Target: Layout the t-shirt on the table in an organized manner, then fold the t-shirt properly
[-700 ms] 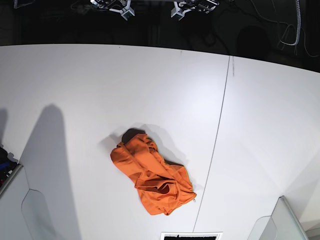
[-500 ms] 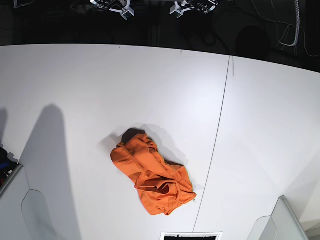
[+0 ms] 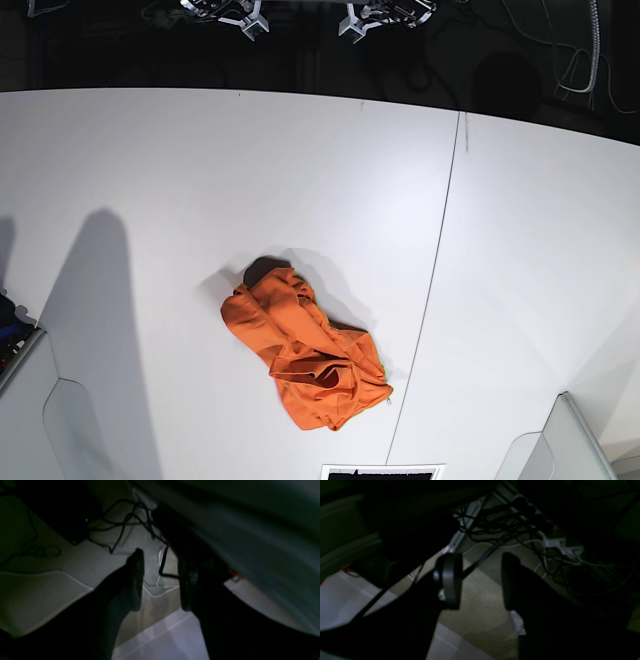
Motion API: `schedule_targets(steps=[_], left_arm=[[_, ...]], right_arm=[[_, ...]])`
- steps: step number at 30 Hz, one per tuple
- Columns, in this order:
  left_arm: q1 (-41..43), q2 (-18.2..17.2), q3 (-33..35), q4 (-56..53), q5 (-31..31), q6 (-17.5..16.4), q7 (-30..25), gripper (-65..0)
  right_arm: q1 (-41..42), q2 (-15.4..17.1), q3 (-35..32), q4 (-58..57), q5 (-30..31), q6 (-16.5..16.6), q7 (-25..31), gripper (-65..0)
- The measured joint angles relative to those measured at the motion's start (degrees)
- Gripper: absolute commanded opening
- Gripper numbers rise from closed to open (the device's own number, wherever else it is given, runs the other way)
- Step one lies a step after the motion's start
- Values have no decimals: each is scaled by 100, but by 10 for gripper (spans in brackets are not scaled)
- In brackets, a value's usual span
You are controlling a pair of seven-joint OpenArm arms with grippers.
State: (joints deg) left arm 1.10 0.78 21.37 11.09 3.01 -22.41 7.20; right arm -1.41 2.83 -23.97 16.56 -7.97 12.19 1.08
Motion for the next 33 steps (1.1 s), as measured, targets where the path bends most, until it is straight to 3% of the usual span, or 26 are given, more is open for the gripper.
schedule_targets(steps=[3,11,21,28,33], left_arm=[[0,0,0,2,-2,-44,0,-396],[0,-31,0,2,9,-551,2,-396],[208,-48,0,68,0,-546,-225,-396],[817,-190,-7,1032,52,-487,-238,-396],[1445,-474,-15,2138,35,-581,-221,-396]], right_arm=[[0,0,0,7,0,0,0,-396],[0,0,0,118,0,2,0,-396],[-168,114,0,289,-81,2,9,-396],[-973,435,0,1589,-138,44,-24,-396],[-1788,782,-4,3062,-157,361,-68,-396]])
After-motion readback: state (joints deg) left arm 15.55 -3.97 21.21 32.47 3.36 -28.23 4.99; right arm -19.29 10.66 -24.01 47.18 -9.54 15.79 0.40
